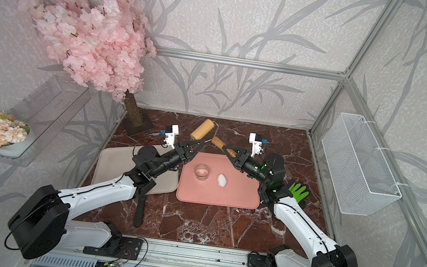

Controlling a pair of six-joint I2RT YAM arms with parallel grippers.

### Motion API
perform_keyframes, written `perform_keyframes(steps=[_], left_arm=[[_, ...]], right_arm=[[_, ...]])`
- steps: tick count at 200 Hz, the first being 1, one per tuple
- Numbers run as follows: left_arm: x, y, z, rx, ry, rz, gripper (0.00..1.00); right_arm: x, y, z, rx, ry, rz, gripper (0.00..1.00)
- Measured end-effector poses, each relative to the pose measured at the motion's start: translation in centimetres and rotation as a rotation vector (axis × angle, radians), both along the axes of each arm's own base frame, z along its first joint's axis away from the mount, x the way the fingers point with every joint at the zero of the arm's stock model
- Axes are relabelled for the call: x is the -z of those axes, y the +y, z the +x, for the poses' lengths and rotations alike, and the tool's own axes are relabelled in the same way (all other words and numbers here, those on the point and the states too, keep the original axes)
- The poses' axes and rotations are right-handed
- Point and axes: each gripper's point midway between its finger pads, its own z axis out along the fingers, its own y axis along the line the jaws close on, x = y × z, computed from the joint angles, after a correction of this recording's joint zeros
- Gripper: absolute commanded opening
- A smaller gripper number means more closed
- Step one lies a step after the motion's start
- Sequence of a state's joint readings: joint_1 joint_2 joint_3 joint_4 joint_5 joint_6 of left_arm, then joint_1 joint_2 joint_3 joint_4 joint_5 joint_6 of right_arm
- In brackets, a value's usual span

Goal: Roll out the dumpling wrappers from the dough
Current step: Pick up the rolling pin from the work surface, then flatten out the dough on the work surface.

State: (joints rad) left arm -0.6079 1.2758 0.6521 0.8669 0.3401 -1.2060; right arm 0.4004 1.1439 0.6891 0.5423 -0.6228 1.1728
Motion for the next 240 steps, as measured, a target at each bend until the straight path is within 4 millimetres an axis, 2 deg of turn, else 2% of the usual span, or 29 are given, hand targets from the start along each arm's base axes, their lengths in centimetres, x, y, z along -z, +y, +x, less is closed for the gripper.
perform_keyframes(steps=[10, 19, 47, 76, 94, 111, 151, 173, 199, 240], left_arm=[[0.4, -0.1, 0.0, 0.0, 0.004, 0.023, 0.61], [0.9, -0.2, -0.2, 0.007, 0.012, 0.047, 0.64], [2.6, -0.4, -0.2, 0.011, 0.04, 0.137, 0.66], [5.1, -0.4, -0.7, 0.028, 0.075, 0.245, 0.65], [7.6, -0.5, -1.0, 0.044, 0.126, 0.336, 0.62], [10.4, -1.7, -1.3, 0.087, 0.181, 0.432, 0.62], [18.2, -4.3, -2.5, 0.203, 0.332, 0.568, 0.66], [21.1, -4.8, -2.9, 0.228, 0.389, 0.605, 0.67], [23.0, -5.1, -3.0, 0.231, 0.42, 0.64, 0.68], [24.0, -5.0, -2.1, 0.179, 0.416, 0.665, 0.68]], right_arm=[[0.5, -0.2, 0.0, 0.016, 0.011, -0.024, 0.05], [0.8, -0.6, 0.1, 0.034, 0.019, -0.044, 0.05], [1.0, -2.6, 0.0, 0.109, 0.017, -0.103, 0.05], [0.2, -5.2, 0.1, 0.215, -0.007, -0.185, 0.04], [-0.4, -6.7, 0.1, 0.281, -0.022, -0.248, 0.04], [-0.5, -7.7, 0.0, 0.322, -0.033, -0.304, 0.04], [1.3, -8.9, -0.5, 0.361, 0.009, -0.4, 0.04], [1.8, -9.5, -0.8, 0.376, 0.017, -0.434, 0.04], [1.7, -9.9, -1.3, 0.387, 0.001, -0.457, 0.04], [2.3, -10.3, -1.5, 0.394, 0.008, -0.491, 0.01]])
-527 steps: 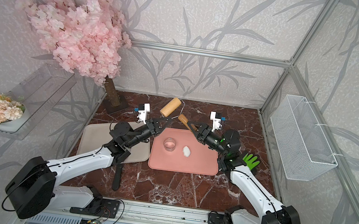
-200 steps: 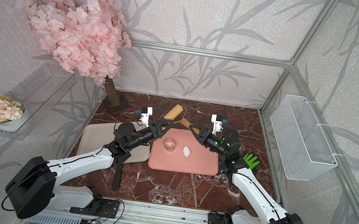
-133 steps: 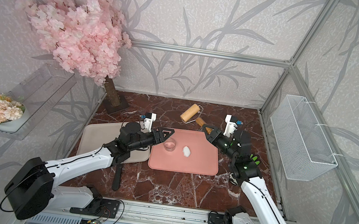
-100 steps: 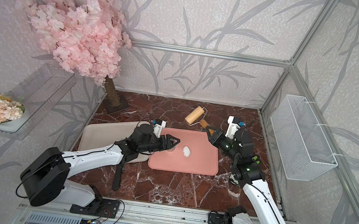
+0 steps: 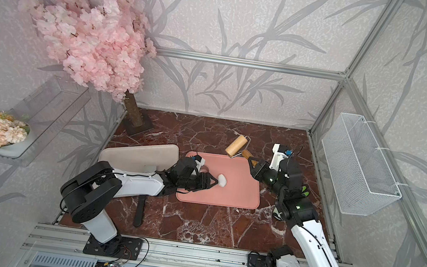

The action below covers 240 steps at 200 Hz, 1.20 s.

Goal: Roll out the dumpling wrappers from the dough
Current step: Flatten out the dough on the work surface.

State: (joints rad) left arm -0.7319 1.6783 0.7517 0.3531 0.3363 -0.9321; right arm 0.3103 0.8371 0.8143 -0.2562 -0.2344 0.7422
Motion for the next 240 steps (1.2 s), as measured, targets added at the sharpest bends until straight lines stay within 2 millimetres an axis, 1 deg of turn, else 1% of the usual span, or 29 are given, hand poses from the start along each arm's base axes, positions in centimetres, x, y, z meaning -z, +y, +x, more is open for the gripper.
perform_keyframes(steps=[28, 44, 89, 131, 153, 192, 221, 240], left_arm=[[0.8, 0.6, 1.0, -0.039, -0.03, 0.045, 0.68], [1.1, 0.9, 1.9, -0.061, -0.05, 0.066, 0.68], [0.6, 1.9, 4.8, -0.12, -0.106, 0.071, 0.68], [0.8, 2.8, 7.6, -0.171, -0.133, 0.083, 0.68], [0.8, 3.5, 8.6, -0.201, -0.148, 0.093, 0.68], [0.8, 4.7, 9.6, -0.248, -0.162, 0.116, 0.68], [0.8, 5.2, 9.8, -0.259, -0.174, 0.14, 0.69], [0.4, 5.6, 10.0, -0.266, -0.195, 0.157, 0.69]], right_arm=[[0.9, -0.2, -0.1, 0.0, 0.023, -0.031, 0.0], [1.4, -0.3, -0.3, -0.003, 0.039, -0.049, 0.0], [1.8, -0.4, -0.4, -0.006, 0.046, -0.07, 0.0], [1.8, -0.4, -0.4, -0.007, 0.044, -0.078, 0.0], [2.4, -0.5, -0.6, -0.015, 0.069, -0.096, 0.0], [3.9, -0.2, -0.2, -0.05, 0.17, -0.168, 0.0], [4.8, 0.1, -0.3, -0.087, 0.23, -0.212, 0.0], [5.2, 0.3, -0.1, -0.11, 0.267, -0.24, 0.0]])
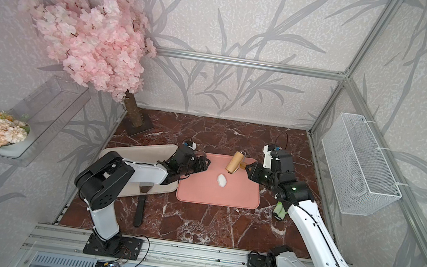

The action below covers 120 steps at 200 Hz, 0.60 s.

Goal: Roll out the dumpling wrappers from the dough
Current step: Flatten out the dough on the work surface.

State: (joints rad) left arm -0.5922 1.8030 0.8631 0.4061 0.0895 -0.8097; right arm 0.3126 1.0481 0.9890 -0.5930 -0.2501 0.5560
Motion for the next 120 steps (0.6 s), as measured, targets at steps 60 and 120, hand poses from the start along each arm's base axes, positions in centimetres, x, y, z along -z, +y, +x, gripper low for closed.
perform_keyframes(steps=[60, 120], left_arm=[[-3.1, 0.5, -0.9, 0.032, -0.054, -0.006, 0.68], [-3.9, 3.4, -4.7, 0.036, 0.029, 0.089, 0.53]], right_arm=[[0.8, 2.0, -0.1, -0.116, 0.092, -0.118, 0.0], [1.0, 4.0, 1.4, -0.233, 0.142, -0.277, 0.0]])
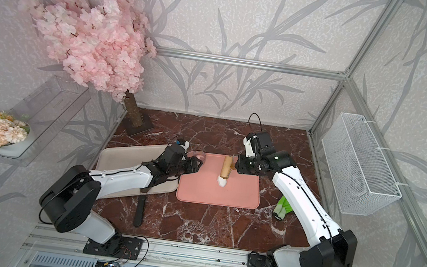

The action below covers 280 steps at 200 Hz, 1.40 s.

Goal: Roll out the dumpling wrappers from the dough
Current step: Flatten out the dough on the work surface.

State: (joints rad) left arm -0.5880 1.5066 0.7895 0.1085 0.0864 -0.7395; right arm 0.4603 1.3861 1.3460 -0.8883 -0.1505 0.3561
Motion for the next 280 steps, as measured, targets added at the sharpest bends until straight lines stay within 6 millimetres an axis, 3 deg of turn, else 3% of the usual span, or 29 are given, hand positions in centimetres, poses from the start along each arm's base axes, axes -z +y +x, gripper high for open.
perform_keyframes(steps=[18, 45, 68, 122, 163, 227, 280], left_arm=[[1.3, 1.1, -1.3, -0.003, 0.066, 0.061, 0.51], [4.0, 3.0, -3.8, 0.015, 0.195, 0.181, 0.25], [5.1, 3.8, -5.4, 0.038, 0.267, 0.242, 0.2], [6.2, 2.1, -7.2, 0.12, 0.338, 0.308, 0.14], [8.1, 1.5, -7.8, 0.145, 0.401, 0.371, 0.0], [8.5, 1.9, -8.1, 0.129, 0.423, 0.397, 0.0], [8.5, 1.8, -8.1, 0.128, 0.422, 0.398, 0.0]], right_arm=[[0.0, 0.1, 0.2, -0.021, 0.008, -0.042, 0.0], [0.0, 0.2, 0.3, -0.04, 0.009, -0.074, 0.0], [0.2, 0.2, 0.1, -0.052, 0.015, -0.092, 0.0], [1.9, 0.8, 0.2, -0.085, 0.056, -0.137, 0.0], [2.1, 1.5, 0.9, -0.118, 0.071, -0.165, 0.0], [2.4, 2.9, 1.6, -0.171, 0.123, -0.191, 0.0], [4.9, 3.5, 1.9, -0.196, 0.244, -0.236, 0.0]])
